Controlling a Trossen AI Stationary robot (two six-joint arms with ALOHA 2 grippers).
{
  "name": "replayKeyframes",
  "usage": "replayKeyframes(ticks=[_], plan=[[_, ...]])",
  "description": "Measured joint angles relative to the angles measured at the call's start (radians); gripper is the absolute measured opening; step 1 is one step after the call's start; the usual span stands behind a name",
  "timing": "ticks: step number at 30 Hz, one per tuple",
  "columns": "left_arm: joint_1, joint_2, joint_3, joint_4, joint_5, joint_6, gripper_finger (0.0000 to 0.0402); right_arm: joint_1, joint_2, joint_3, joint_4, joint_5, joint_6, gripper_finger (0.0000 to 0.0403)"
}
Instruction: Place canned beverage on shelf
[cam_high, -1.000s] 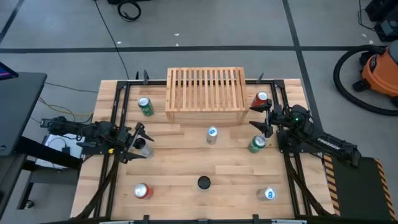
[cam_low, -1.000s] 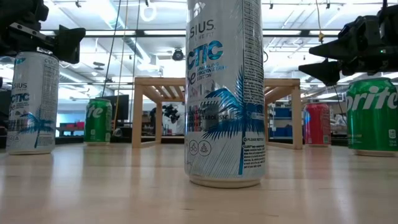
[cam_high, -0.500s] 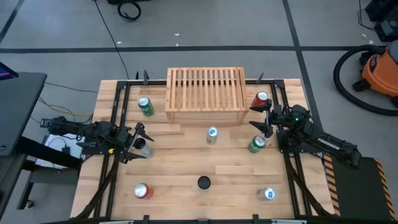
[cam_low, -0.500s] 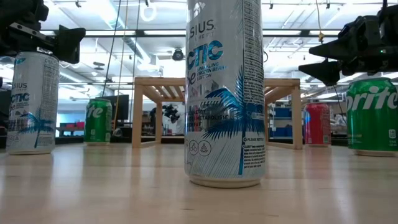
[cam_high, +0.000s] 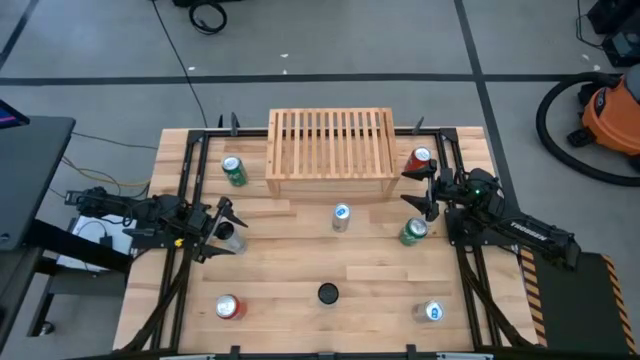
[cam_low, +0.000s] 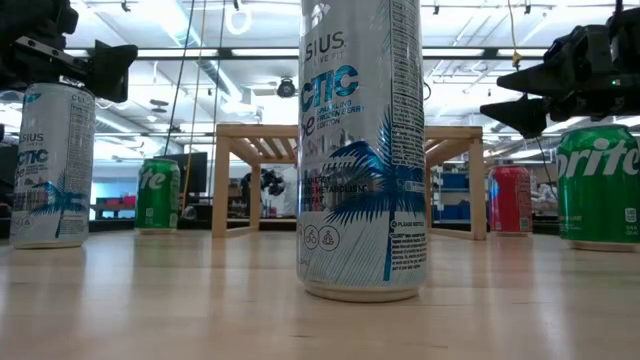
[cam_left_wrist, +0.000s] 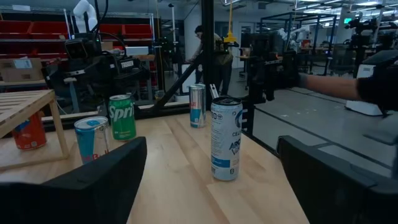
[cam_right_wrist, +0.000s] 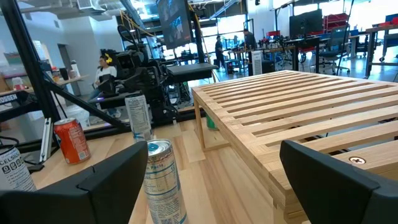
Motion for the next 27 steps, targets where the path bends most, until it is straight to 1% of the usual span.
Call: replayKeyframes(ticks=[2, 6, 12, 14, 17, 20, 24, 27], plan=[[0.000, 0.000, 0.000, 0.000, 0.000, 0.000, 0.0369, 0.000, 0.000, 0.000, 0.002, 0.012, 0.000, 0.0376], [0.000, 0.000, 0.000, 0.017, 0.000, 0.032, 0.0369, 0.000, 0.000, 0.000, 0.009, 0.089, 0.000, 0.0376], [0.000, 0.000, 0.000, 0.047, 0.000, 0.002, 0.0369, 0.000, 0.000, 0.000, 0.032, 0.159, 0.000, 0.0376], [0.000, 0.000, 0.000, 0.064, 0.000, 0.005, 0.0369, 0.000, 0.000, 0.000, 0.056, 0.165, 0.009, 0.0376], [0.000, 0.000, 0.000, 0.066, -0.001, 0.008, 0.0369, 0.000, 0.000, 0.000, 0.101, 0.160, 0.075, 0.0376], [0.000, 0.000, 0.000, 0.066, -0.001, 0.008, 0.0369, 0.000, 0.002, 0.000, 0.161, 0.152, 0.108, 0.0376], [0.000, 0.000, 0.000, 0.066, -0.001, 0.009, 0.0369, 0.002, 0.002, 0.000, 0.229, 0.149, 0.220, 0.0376], [0.000, 0.000, 0.000, 0.066, -0.039, 0.009, 0.0369, 0.002, 0.002, 0.000, 0.263, 0.150, 0.252, 0.0376]])
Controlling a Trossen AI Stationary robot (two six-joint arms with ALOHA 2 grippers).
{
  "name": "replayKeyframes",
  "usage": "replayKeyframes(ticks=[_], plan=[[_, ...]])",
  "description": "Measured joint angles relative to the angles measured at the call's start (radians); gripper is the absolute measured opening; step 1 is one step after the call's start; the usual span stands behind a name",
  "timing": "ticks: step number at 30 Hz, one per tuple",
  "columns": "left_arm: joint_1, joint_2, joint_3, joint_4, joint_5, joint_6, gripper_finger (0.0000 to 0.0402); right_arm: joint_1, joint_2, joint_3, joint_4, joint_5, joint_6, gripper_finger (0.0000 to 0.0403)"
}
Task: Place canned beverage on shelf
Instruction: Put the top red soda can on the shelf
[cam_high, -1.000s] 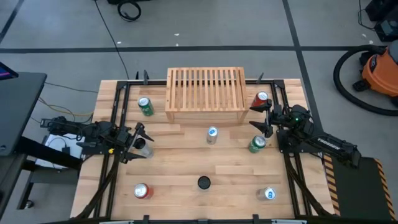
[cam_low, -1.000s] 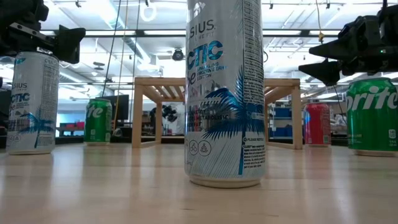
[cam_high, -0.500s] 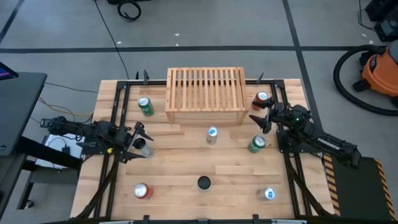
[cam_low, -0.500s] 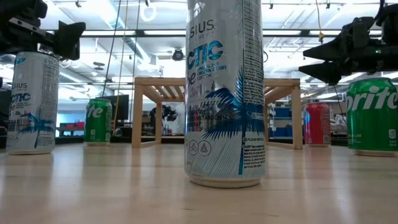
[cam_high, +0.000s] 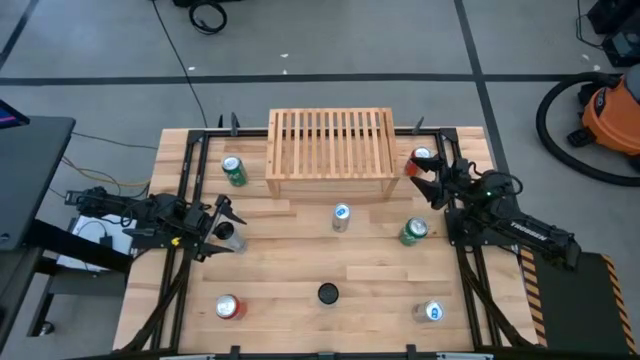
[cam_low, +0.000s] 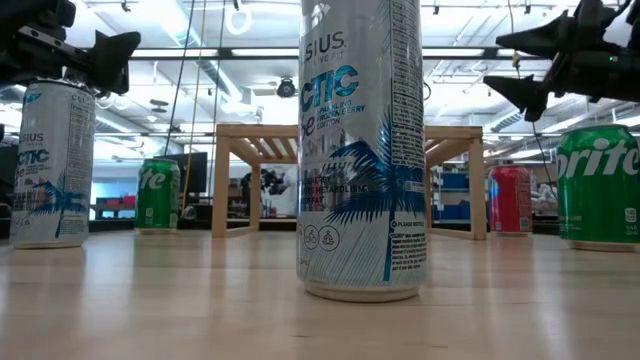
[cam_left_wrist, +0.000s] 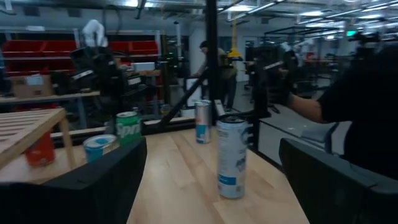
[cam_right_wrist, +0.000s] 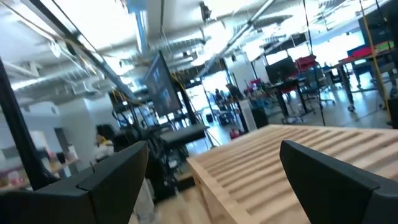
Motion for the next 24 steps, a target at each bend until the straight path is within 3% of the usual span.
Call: replayKeyframes(ticks=[4, 8, 24], plan=[[0.000, 0.000, 0.000, 0.000, -0.051, 0.000, 0.0369, 0.000, 0.000, 0.000, 0.047, 0.039, -0.014, 0.0376], [0.000, 0.000, 0.000, 0.000, -0.055, -0.002, 0.0369, 0.000, 0.000, 0.000, 0.043, 0.104, -0.019, 0.0376], [0.000, 0.000, 0.000, 0.001, -0.055, -0.106, 0.0369, 0.000, 0.000, 0.000, 0.131, 0.206, -0.051, 0.0376]])
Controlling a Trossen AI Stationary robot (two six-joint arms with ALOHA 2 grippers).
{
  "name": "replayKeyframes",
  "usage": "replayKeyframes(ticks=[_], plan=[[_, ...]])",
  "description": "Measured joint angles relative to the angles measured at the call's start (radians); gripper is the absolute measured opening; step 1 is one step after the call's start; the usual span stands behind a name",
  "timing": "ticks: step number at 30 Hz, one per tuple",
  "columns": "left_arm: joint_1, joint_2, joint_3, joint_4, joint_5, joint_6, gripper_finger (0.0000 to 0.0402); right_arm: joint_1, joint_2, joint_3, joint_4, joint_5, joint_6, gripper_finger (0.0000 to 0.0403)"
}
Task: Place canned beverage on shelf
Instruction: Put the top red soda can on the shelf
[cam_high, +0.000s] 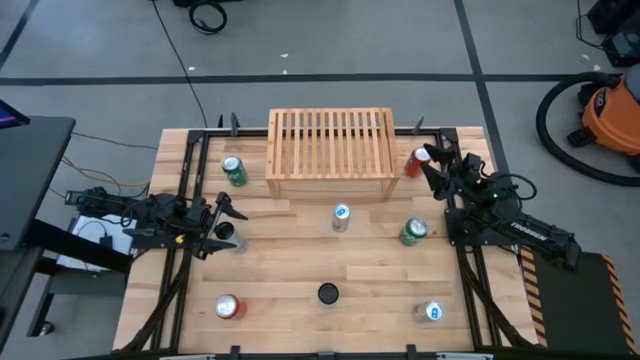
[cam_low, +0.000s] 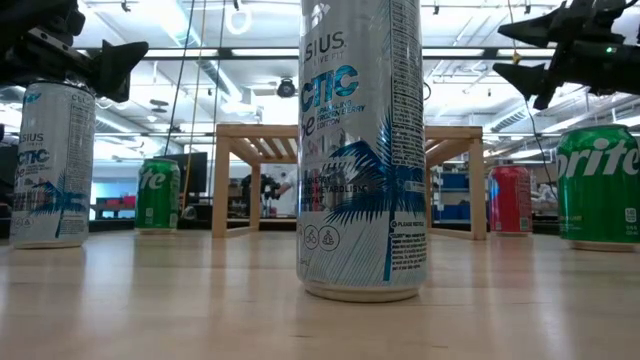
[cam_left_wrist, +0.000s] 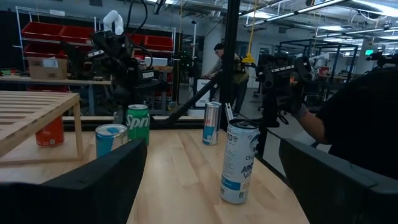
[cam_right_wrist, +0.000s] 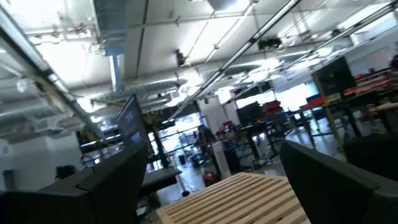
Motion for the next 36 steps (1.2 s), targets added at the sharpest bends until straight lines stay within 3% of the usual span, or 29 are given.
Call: replayKeyframes(ticks=[15, 19, 27, 36], plan=[[0.000, 0.000, 0.000, 0.000, 0.000, 0.000, 0.0369, 0.000, 0.000, 0.002, -0.011, 0.015, -0.079, 0.0376], [0.000, 0.000, 0.000, 0.000, 0.000, 0.000, 0.0369, 0.000, 0.011, 0.055, -0.041, 0.035, -0.105, 0.0376], [0.000, 0.000, 0.000, 0.000, -0.013, -0.015, 0.0369, 0.000, 0.129, 0.296, -0.371, -0.056, -0.287, 0.0376], [0.003, 0.000, 0.001, -0.001, -0.280, -0.017, 0.0369, 0.000, 0.340, 0.562, -0.735, -0.033, -0.289, 0.0376]])
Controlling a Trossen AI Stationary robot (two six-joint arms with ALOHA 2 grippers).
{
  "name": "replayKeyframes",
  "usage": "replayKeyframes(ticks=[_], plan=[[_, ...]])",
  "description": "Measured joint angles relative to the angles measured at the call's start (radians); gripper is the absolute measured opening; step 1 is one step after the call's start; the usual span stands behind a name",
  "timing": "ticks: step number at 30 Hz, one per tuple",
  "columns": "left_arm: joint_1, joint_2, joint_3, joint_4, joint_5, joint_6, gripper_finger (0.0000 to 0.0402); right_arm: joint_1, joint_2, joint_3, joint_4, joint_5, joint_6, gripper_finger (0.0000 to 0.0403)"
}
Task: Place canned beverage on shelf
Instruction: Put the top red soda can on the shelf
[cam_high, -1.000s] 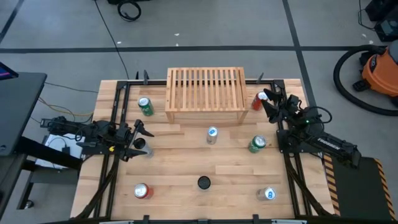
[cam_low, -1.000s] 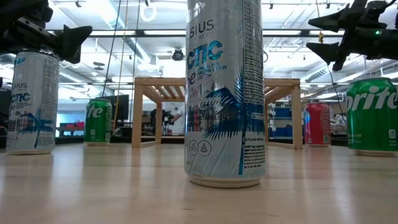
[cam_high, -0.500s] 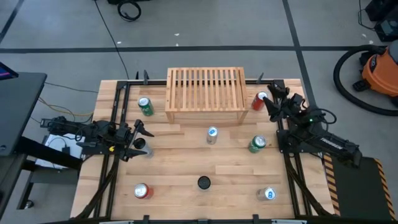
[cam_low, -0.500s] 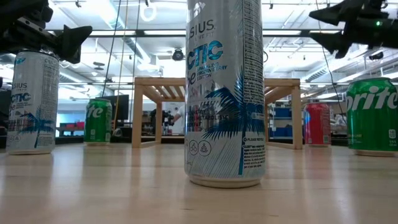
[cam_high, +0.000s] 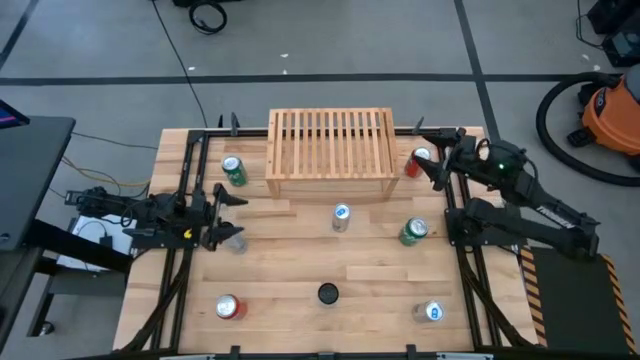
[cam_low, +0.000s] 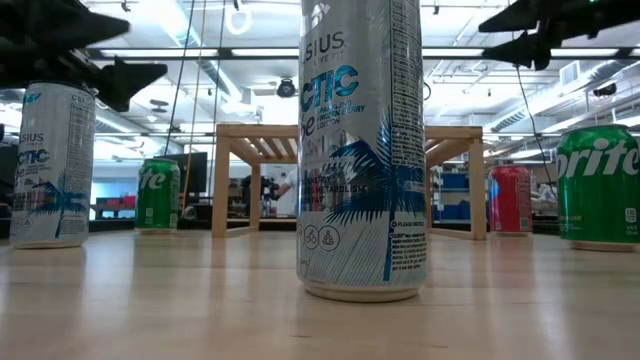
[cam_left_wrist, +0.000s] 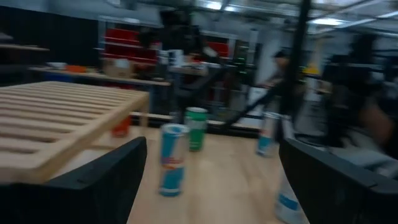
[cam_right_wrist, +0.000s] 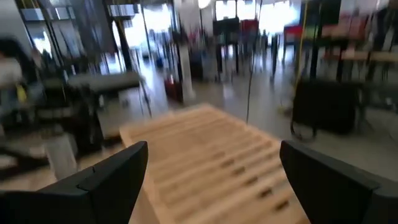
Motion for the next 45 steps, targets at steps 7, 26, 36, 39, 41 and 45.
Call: replayKeyframes(ticks=[7, 26, 36, 39, 41, 45], plan=[[0.050, 0.000, 0.057, -0.040, -0.044, 0.096, 0.0369, -0.015, 0.160, 0.160, -0.249, 0.256, -0.019, 0.0376], [0.182, 0.001, 0.116, -0.013, -0.175, 0.107, 0.0369, -0.127, 0.378, 0.198, -0.475, 0.490, 0.446, 0.0375], [0.215, 0.001, 0.117, -0.010, -0.187, 0.043, 0.0369, -0.129, 0.481, 0.182, -0.533, 0.536, 0.549, 0.0375], [0.215, 0.001, 0.117, -0.009, -0.187, 0.044, 0.0369, -0.129, 0.510, 0.180, -0.532, 0.593, 0.605, 0.0375], [0.215, 0.001, 0.117, -0.009, -0.187, 0.044, 0.0369, -0.129, 0.533, 0.179, -0.532, 0.596, 0.622, 0.0375], [0.215, 0.001, 0.117, -0.011, -0.186, 0.070, 0.0369, -0.128, 0.580, 0.179, -0.526, 0.595, 0.655, 0.0375]])
